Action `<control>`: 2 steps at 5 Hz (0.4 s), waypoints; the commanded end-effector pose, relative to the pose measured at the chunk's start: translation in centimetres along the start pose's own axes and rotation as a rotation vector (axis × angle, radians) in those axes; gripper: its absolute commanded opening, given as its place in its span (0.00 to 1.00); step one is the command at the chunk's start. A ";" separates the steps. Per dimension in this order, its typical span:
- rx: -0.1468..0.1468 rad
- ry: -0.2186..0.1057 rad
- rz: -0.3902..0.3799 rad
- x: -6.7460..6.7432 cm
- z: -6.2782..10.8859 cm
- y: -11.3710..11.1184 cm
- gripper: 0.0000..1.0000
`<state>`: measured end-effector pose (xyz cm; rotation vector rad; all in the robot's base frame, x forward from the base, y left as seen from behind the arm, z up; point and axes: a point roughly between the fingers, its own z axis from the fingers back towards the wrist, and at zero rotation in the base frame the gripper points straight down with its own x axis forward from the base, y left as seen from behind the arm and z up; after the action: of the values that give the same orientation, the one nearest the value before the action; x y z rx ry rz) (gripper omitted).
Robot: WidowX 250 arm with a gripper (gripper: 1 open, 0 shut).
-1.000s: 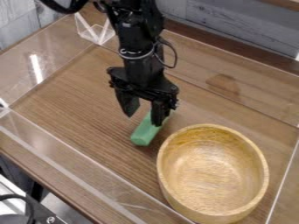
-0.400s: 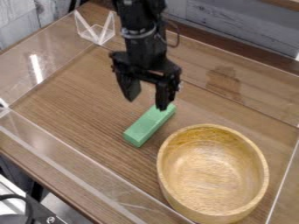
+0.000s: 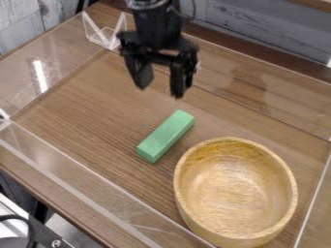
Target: Remove the green block from inside the brown bowl and put it on the table
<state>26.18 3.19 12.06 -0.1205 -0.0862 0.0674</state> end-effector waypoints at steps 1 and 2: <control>0.007 -0.067 0.005 0.0 0.8 -0.6 1.00; 0.009 -0.065 0.011 -0.6 -0.5 -1.2 1.00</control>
<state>25.31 1.96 10.25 -0.1173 -0.0932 0.0865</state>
